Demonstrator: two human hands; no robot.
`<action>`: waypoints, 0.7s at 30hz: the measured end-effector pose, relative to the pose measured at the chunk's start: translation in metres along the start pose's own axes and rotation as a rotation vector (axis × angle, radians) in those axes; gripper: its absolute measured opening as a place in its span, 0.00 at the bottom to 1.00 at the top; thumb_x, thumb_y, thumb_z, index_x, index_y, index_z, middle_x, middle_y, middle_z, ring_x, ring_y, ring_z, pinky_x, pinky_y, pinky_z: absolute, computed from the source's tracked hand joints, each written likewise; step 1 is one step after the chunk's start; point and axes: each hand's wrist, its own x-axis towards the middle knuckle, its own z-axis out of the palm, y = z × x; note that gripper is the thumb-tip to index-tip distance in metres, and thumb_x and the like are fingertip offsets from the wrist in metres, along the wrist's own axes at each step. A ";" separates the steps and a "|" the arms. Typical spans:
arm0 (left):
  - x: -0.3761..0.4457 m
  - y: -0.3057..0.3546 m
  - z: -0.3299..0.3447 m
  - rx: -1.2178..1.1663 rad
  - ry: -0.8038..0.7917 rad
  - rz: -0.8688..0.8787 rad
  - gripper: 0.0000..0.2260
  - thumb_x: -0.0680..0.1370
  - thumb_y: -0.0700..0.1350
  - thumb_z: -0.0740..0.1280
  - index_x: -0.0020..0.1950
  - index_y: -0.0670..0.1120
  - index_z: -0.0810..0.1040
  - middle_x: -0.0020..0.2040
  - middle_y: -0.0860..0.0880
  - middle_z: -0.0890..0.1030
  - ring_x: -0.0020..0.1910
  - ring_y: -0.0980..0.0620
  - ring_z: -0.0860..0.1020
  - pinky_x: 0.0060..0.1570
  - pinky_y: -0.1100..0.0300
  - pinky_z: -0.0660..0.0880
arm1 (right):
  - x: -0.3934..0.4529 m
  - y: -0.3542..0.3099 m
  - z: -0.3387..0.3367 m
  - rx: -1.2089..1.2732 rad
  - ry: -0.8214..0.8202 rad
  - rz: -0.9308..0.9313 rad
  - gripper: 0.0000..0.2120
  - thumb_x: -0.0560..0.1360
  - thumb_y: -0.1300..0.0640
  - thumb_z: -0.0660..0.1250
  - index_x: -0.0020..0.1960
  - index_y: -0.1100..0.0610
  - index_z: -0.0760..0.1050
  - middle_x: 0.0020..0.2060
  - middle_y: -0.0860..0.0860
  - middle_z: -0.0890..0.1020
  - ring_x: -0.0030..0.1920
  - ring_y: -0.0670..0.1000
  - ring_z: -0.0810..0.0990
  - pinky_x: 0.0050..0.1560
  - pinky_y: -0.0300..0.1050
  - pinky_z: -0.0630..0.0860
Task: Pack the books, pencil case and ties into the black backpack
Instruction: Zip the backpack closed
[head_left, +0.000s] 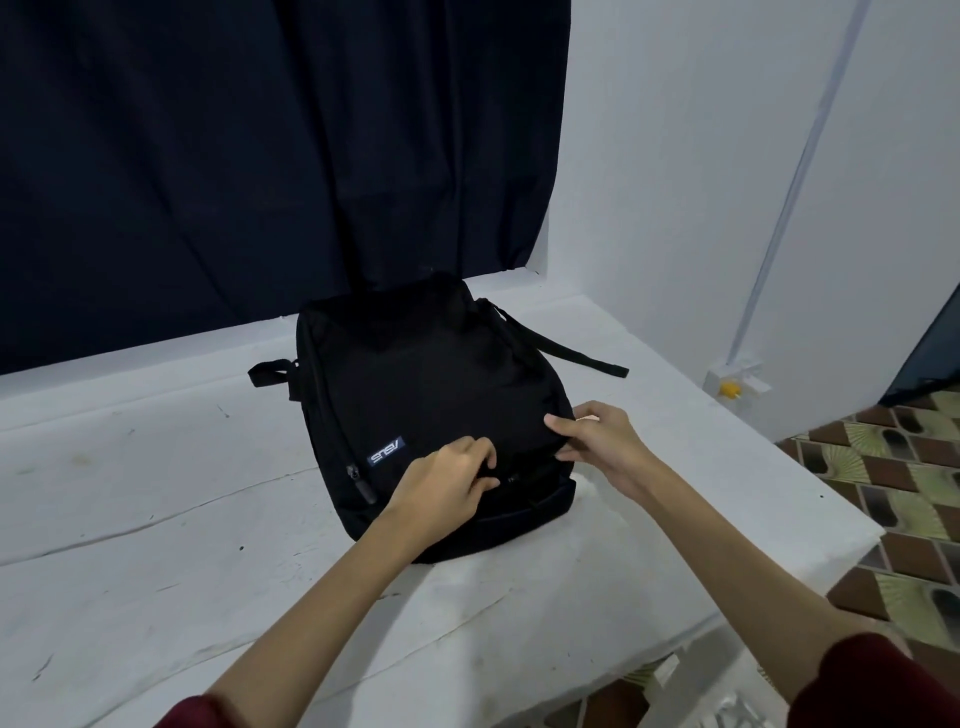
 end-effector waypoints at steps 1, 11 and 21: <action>-0.001 0.001 0.002 0.075 -0.012 0.020 0.10 0.80 0.51 0.61 0.58 0.47 0.70 0.49 0.53 0.72 0.48 0.52 0.75 0.41 0.60 0.71 | -0.001 0.003 0.000 -0.002 0.020 -0.008 0.10 0.73 0.60 0.72 0.45 0.60 0.70 0.38 0.57 0.80 0.34 0.51 0.78 0.38 0.40 0.78; -0.008 -0.008 0.000 -0.265 0.086 -0.040 0.07 0.77 0.42 0.67 0.42 0.48 0.71 0.37 0.56 0.71 0.31 0.57 0.70 0.35 0.66 0.64 | -0.024 0.037 0.021 -0.411 0.390 -0.671 0.14 0.71 0.54 0.73 0.48 0.60 0.72 0.41 0.49 0.73 0.41 0.50 0.73 0.43 0.38 0.69; -0.008 -0.008 -0.007 -0.246 0.060 -0.018 0.05 0.77 0.42 0.67 0.43 0.45 0.72 0.36 0.57 0.70 0.32 0.59 0.70 0.34 0.69 0.63 | -0.036 0.052 0.029 -0.891 0.060 -0.594 0.09 0.77 0.58 0.64 0.39 0.58 0.70 0.25 0.46 0.66 0.30 0.52 0.67 0.28 0.39 0.60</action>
